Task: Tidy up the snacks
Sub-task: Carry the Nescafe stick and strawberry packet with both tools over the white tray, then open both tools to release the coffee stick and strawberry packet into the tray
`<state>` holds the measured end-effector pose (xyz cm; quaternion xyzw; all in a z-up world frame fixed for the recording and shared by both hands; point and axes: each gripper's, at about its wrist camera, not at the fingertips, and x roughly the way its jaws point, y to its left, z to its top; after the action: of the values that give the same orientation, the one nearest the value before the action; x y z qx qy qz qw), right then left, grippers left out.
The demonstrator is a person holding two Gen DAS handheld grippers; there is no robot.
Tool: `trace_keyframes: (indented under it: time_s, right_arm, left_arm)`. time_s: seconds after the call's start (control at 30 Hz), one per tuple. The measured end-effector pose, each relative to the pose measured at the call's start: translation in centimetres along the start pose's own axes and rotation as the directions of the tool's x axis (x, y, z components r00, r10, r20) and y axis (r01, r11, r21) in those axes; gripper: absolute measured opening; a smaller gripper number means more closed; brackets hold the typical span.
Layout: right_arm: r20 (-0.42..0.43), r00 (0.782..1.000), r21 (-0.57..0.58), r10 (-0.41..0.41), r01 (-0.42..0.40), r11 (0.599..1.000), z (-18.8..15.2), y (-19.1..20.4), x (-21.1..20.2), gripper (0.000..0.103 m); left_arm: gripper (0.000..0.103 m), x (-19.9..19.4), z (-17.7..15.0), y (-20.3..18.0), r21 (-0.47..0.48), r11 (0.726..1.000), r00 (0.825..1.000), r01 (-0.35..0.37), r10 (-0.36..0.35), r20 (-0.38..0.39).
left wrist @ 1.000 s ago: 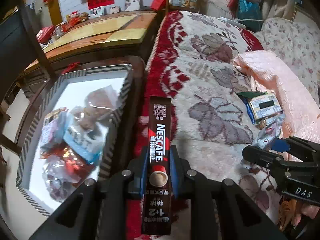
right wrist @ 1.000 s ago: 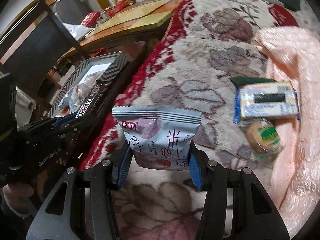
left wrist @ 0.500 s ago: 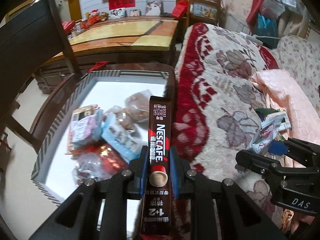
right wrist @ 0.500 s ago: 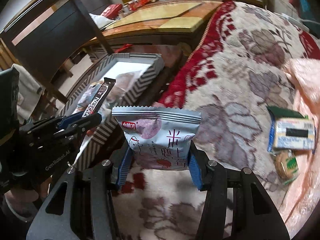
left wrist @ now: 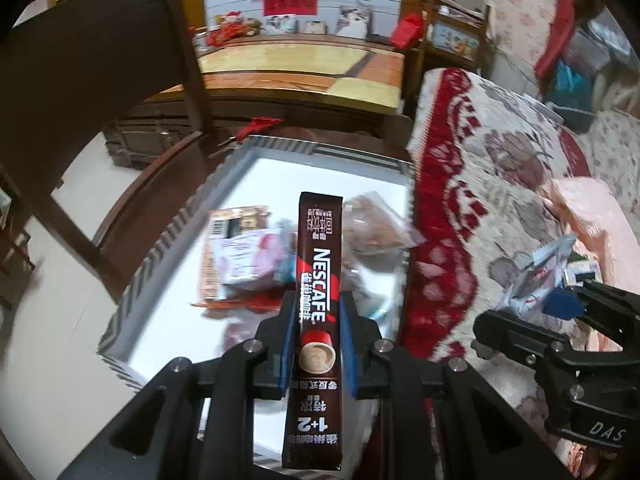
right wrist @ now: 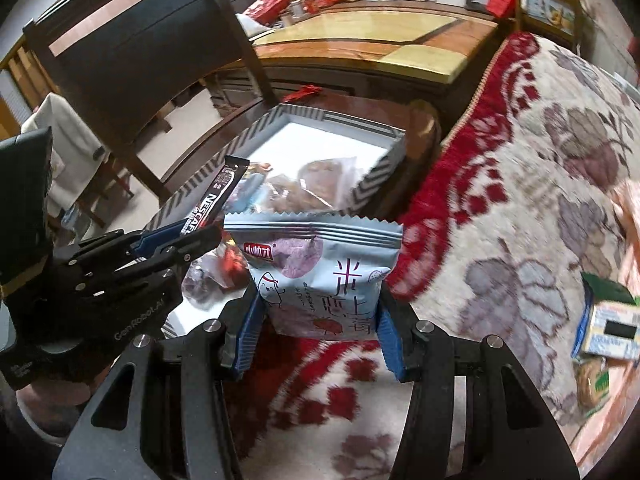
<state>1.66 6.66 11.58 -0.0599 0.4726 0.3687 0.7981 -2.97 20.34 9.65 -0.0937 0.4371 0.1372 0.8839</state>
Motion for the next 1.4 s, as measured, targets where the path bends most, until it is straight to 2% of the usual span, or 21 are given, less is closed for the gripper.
trace_keyframes:
  time_s: [0.43,1.1,1.37,1.4]
  right_arm:
    - [-0.054,0.998,-0.054,0.026,-0.029,0.998,2.7,2.9,3.9,0.05]
    - [-0.151,0.988,-0.104,0.007,-0.023,0.994,5.3,4.0,10.1,0.05]
    - [-0.153,0.983,-0.031,0.1,-0.106,0.994,5.3,3.9,11.5,0.05]
    - [-0.144,0.983,-0.028,0.111,-0.116,0.993,5.3,3.9,11.2,0.05]
  left_arm:
    - [0.022,1.8,0.1,5.0,-0.107,0.993,0.998,-0.058,0.054,-0.033]
    - [0.022,4.9,0.0,6.3,-0.137,0.988,0.994,-0.076,0.064,-0.093]
    - [0.027,5.2,0.2,6.6,-0.158,0.983,0.992,-0.095,0.079,-0.101]
    - [0.032,5.2,0.2,6.6,-0.159,0.983,0.992,-0.096,0.081,-0.102]
